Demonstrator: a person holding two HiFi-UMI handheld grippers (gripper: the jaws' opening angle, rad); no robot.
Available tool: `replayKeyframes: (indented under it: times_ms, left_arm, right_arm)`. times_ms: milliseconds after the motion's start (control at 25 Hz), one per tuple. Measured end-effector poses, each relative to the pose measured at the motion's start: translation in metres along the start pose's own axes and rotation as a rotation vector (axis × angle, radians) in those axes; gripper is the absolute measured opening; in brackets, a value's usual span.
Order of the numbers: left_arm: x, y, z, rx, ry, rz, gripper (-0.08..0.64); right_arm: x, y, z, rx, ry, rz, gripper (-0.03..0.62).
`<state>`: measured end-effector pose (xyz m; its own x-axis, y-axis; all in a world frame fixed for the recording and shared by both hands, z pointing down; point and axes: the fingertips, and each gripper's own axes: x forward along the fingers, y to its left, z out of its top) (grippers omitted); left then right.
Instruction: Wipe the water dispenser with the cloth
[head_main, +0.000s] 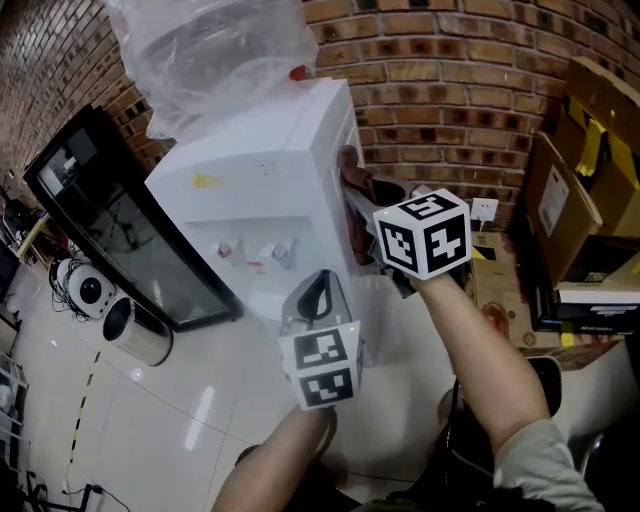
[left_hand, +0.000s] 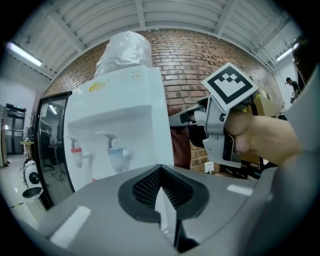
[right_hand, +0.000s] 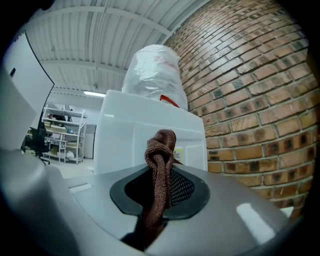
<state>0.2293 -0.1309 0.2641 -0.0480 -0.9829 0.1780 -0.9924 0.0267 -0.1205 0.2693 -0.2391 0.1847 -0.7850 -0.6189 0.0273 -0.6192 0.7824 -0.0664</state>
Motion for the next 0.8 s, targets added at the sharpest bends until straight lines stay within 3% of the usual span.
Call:
replayKeyframes:
  times_ms: [360, 800]
  left_arm:
    - [0.017, -0.008, -0.067, 0.007, 0.034, -0.024, 0.0]
    - [0.018, -0.015, -0.082, 0.045, 0.013, -0.059, 0.0]
  right_arm:
    - [0.004, -0.009, -0.065, 0.039, 0.033, 0.006, 0.067]
    - [0.009, -0.014, -0.12, -0.017, 0.135, -0.01, 0.069]
